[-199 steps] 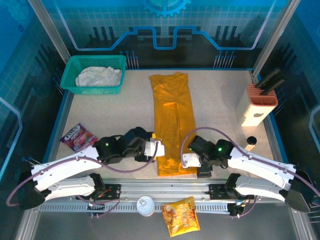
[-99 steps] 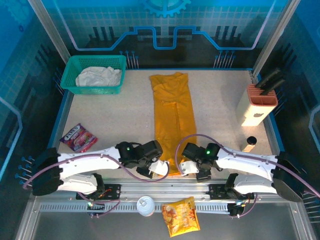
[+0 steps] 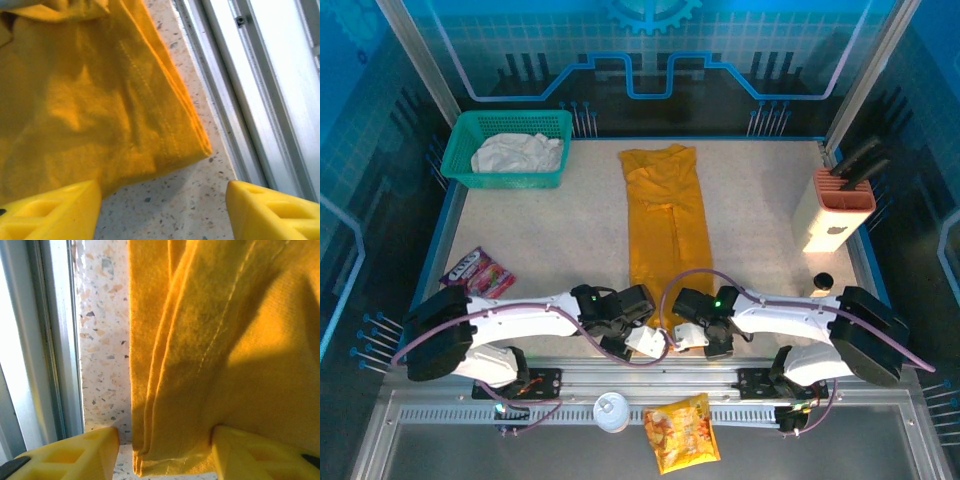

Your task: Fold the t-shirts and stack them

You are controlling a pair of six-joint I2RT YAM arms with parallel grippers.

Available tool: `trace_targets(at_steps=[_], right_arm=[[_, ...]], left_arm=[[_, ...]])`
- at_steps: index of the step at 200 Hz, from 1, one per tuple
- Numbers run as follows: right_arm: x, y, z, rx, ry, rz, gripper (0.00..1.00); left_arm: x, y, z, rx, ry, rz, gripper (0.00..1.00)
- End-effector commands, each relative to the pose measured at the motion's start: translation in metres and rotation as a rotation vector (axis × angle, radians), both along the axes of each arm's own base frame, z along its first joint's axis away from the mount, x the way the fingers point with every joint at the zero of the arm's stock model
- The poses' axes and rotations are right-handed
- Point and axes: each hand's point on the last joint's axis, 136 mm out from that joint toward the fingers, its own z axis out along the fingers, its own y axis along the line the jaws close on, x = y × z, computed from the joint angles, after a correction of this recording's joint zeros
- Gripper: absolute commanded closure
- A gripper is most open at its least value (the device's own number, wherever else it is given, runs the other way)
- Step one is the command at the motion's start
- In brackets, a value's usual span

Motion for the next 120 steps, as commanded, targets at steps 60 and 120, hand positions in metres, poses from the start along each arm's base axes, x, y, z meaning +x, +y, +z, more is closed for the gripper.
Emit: trace_targets(at_steps=[60, 120], right_arm=[[0.006, 0.001, -0.007, 0.018, -0.051, -0.026, 0.47], [0.004, -0.002, -0.009, 0.003, -0.04, -0.036, 0.51]], left_arm=[[-0.002, -0.016, -0.021, 0.019, 0.019, -0.085, 0.38], [0.013, -0.022, -0.044, 0.059, -0.028, -0.08, 0.48]])
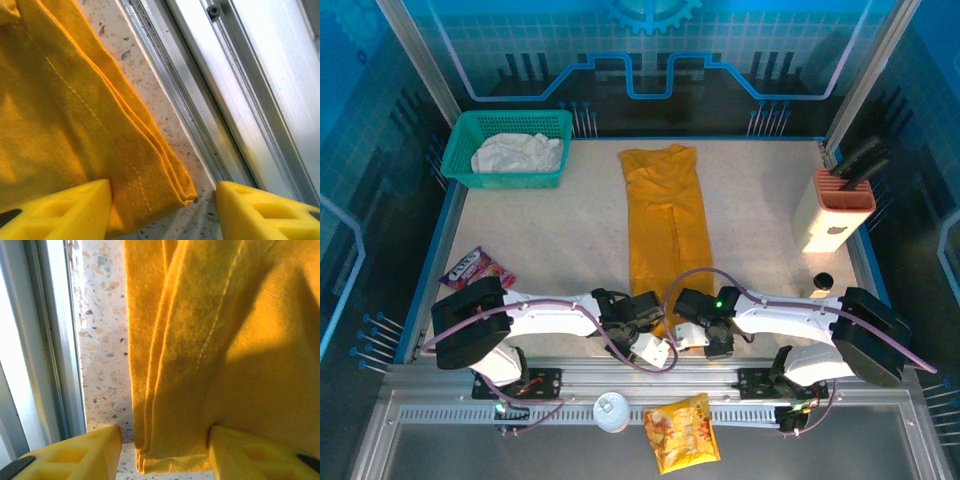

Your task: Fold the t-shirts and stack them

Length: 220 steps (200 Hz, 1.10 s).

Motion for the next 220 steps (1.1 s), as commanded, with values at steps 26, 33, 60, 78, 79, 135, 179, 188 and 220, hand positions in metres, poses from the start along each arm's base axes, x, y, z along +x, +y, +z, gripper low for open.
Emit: trace_targets(at_steps=[26, 33, 60, 78, 79, 135, 179, 188, 220], right_arm=[[0.005, 0.0, -0.01, -0.007, -0.036, -0.01, 0.54], [0.006, 0.0, -0.01, -0.007, -0.038, -0.011, 0.56], [0.006, 0.002, -0.009, 0.001, -0.037, -0.014, 0.68], [0.009, 0.003, -0.008, 0.001, -0.051, -0.009, 1.0], [0.009, 0.003, -0.008, 0.001, -0.053, -0.009, 1.0], [0.024, 0.018, 0.032, 0.142, -0.169, 0.011, 1.0], [0.06, 0.025, 0.089, 0.31, -0.354, -0.045, 1.0], [0.07, 0.023, 0.098, 0.319, -0.389, -0.07, 1.0], [0.112, 0.021, 0.122, 0.343, -0.494, -0.139, 1.0]], left_arm=[[0.027, -0.02, -0.015, -0.023, -0.092, 0.026, 0.64], [0.031, -0.022, -0.017, -0.025, -0.099, 0.034, 0.72], [0.046, -0.025, -0.021, -0.028, -0.136, 0.086, 0.99], [0.054, -0.027, -0.02, -0.043, -0.162, 0.114, 1.0], [0.054, -0.027, -0.02, -0.044, -0.164, 0.115, 1.0], [0.069, -0.03, 0.027, -0.177, -0.271, 0.184, 1.0], [0.093, -0.034, 0.09, -0.347, -0.335, 0.291, 1.0], [0.101, -0.033, 0.099, -0.37, -0.352, 0.32, 1.0], [0.143, -0.023, 0.126, -0.422, -0.403, 0.441, 1.0]])
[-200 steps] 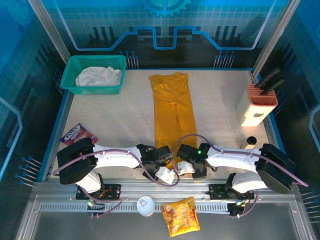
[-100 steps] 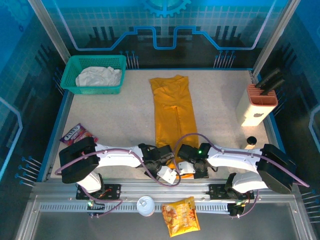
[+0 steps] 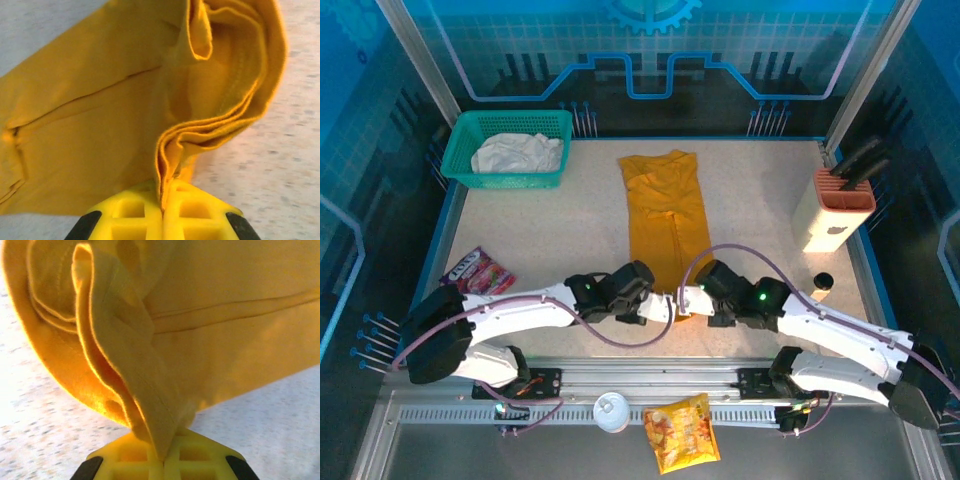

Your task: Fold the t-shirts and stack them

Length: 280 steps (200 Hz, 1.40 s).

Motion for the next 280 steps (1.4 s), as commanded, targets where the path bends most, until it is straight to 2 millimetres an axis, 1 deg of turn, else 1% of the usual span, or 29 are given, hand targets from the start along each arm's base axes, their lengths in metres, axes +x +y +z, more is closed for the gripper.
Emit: trace_targets(at_steps=[1, 21, 40, 45, 52, 54, 58, 77, 82, 105, 120, 154, 180, 211, 231, 237, 244, 251, 252, 253, 255, 262, 268, 272, 280], right_arm=[[0.035, 0.006, 0.026, 0.035, -0.105, -0.023, 1.0], [0.065, 0.01, 0.034, 0.055, -0.144, -0.07, 1.0], [0.098, 0.011, 0.04, 0.067, -0.187, -0.136, 1.0], [0.107, 0.011, 0.04, 0.065, -0.196, -0.155, 1.0], [0.117, 0.008, 0.034, 0.052, -0.203, -0.184, 1.0], [0.124, 0.01, 0.042, 0.064, -0.223, -0.193, 1.0], [0.133, 0.01, 0.043, 0.063, -0.236, -0.21, 1.0], [0.165, 0.008, 0.041, 0.055, -0.285, -0.276, 1.0], [0.173, 0.007, 0.038, 0.053, -0.292, -0.288, 1.0], [0.204, 0.01, 0.028, 0.071, -0.333, -0.33, 1.0], [0.219, 0.011, 0.018, 0.077, -0.34, -0.355, 1.0], [0.242, 0.009, -0.008, 0.061, -0.343, -0.416, 1.0], [0.253, 0.005, -0.025, 0.051, -0.337, -0.47, 1.0], [0.26, 0.002, -0.035, 0.039, -0.342, -0.514, 1.0], [0.265, 0.002, -0.034, 0.048, -0.354, -0.532, 1.0], [0.266, 0.003, -0.034, 0.05, -0.357, -0.534, 1.0], [0.268, 0.002, -0.033, 0.054, -0.362, -0.543, 1.0], [0.27, 0.002, -0.032, 0.058, -0.369, -0.552, 0.9], [0.271, 0.002, -0.031, 0.06, -0.37, -0.553, 0.88], [0.271, 0.002, -0.031, 0.061, -0.371, -0.554, 0.84], [0.271, 0.002, -0.03, 0.064, -0.373, -0.557, 0.83], [0.273, 0.001, -0.028, 0.071, -0.379, -0.568, 0.66], [0.275, 0.0, -0.024, 0.08, -0.389, -0.58, 0.53], [0.276, 0.001, -0.021, 0.09, -0.398, -0.588, 0.47], [0.279, -0.001, -0.014, 0.11, -0.415, -0.606, 0.38]], left_arm=[[0.04, -0.003, 0.04, -0.116, -0.069, 0.127, 1.0], [0.069, 0.006, 0.048, -0.132, -0.074, 0.202, 1.0], [0.097, 0.014, 0.052, -0.144, -0.076, 0.271, 1.0], [0.104, 0.016, 0.052, -0.148, -0.077, 0.29, 1.0], [0.114, 0.019, 0.052, -0.154, -0.076, 0.316, 1.0], [0.116, 0.02, 0.052, -0.155, -0.075, 0.322, 1.0], [0.122, 0.022, 0.052, -0.156, -0.078, 0.338, 1.0], [0.144, 0.026, 0.048, -0.152, -0.074, 0.39, 1.0], [0.149, 0.027, 0.046, -0.149, -0.072, 0.402, 1.0], [0.168, 0.03, 0.032, -0.126, -0.064, 0.446, 1.0], [0.178, 0.029, 0.023, -0.128, -0.056, 0.459, 1.0], [0.198, 0.024, 0.003, -0.128, -0.055, 0.466, 1.0], [0.209, 0.017, -0.011, -0.126, -0.06, 0.45, 1.0], [0.22, 0.01, -0.021, -0.126, -0.075, 0.429, 1.0], [0.225, 0.009, -0.022, -0.137, -0.077, 0.434, 1.0], [0.226, 0.009, -0.023, -0.139, -0.075, 0.435, 0.97], [0.226, 0.009, -0.023, -0.143, -0.075, 0.435, 0.87], [0.227, 0.009, -0.023, -0.145, -0.074, 0.438, 0.77], [0.227, 0.009, -0.023, -0.145, -0.075, 0.438, 0.75], [0.227, 0.009, -0.023, -0.146, -0.075, 0.439, 0.74], [0.227, 0.009, -0.023, -0.147, -0.075, 0.44, 0.71], [0.227, 0.009, -0.022, -0.15, -0.076, 0.444, 0.61], [0.227, 0.01, -0.02, -0.155, -0.079, 0.449, 0.55], [0.228, 0.01, -0.018, -0.159, -0.083, 0.454, 0.51], [0.228, 0.011, -0.013, -0.169, -0.095, 0.464, 0.45]])
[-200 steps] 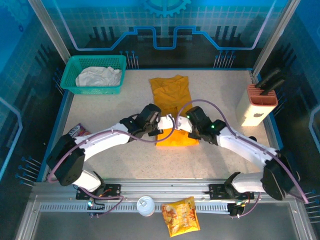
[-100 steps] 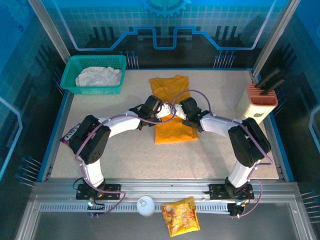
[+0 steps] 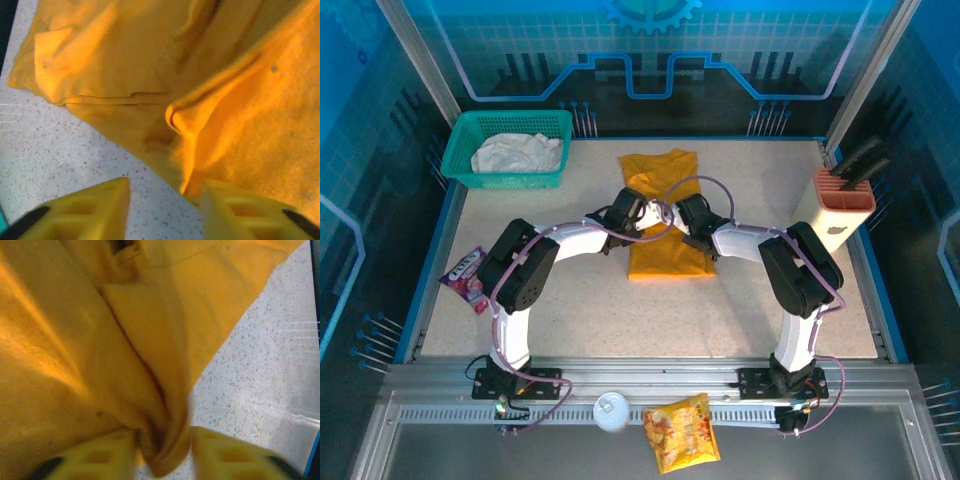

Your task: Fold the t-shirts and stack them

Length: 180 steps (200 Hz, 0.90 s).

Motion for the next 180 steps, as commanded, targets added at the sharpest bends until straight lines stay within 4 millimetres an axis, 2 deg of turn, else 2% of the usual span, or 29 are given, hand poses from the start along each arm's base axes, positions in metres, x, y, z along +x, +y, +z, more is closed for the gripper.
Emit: trace_targets(at_steps=[1, 14, 36, 59, 64, 76, 86, 96, 117, 129, 150, 180], right_arm=[[0.038, 0.014, 0.045, 0.13, -0.195, -0.072, 0.37], [0.041, 0.011, 0.061, 0.176, -0.234, -0.095, 0.29], [0.041, 0.006, 0.095, 0.28, -0.287, -0.103, 0.26], [0.028, 0.002, 0.129, 0.386, -0.299, -0.054, 0.25], [0.022, 0.002, 0.135, 0.403, -0.295, -0.026, 0.25], [0.006, 0.006, 0.146, 0.417, -0.27, 0.07, 0.24], [-0.011, 0.008, 0.147, 0.394, -0.231, 0.161, 0.22], [-0.033, 0.013, 0.14, 0.349, -0.164, 0.29, 0.21], [-0.088, 0.019, 0.115, 0.254, 0.003, 0.538, 0.17], [-0.113, 0.018, 0.1, 0.218, 0.087, 0.627, 0.16], [-0.131, 0.01, 0.08, 0.169, 0.193, 0.662, 0.15], [-0.148, 0.003, 0.046, 0.111, 0.351, 0.692, 0.14]], left_arm=[[-0.006, -0.051, 0.033, -0.106, -0.063, -0.154, 0.44], [-0.004, -0.046, 0.046, -0.112, -0.098, -0.124, 0.38], [0.001, -0.03, 0.078, -0.107, -0.193, -0.051, 0.32], [-0.004, -0.006, 0.123, -0.112, -0.295, 0.031, 0.24], [-0.008, -0.003, 0.132, -0.121, -0.309, 0.032, 0.2], [-0.023, 0.004, 0.155, -0.16, -0.34, 0.019, 0.19], [-0.042, 0.004, 0.169, -0.2, -0.349, -0.035, 0.19], [-0.069, -0.002, 0.176, -0.233, -0.334, -0.16, 0.2], [-0.146, -0.015, 0.165, -0.274, -0.23, -0.488, 0.18], [-0.174, -0.016, 0.158, -0.278, -0.178, -0.583, 0.16], [-0.194, -0.013, 0.134, -0.21, -0.08, -0.632, 0.17], [-0.2, -0.012, 0.084, -0.042, 0.076, -0.665, 0.19]])
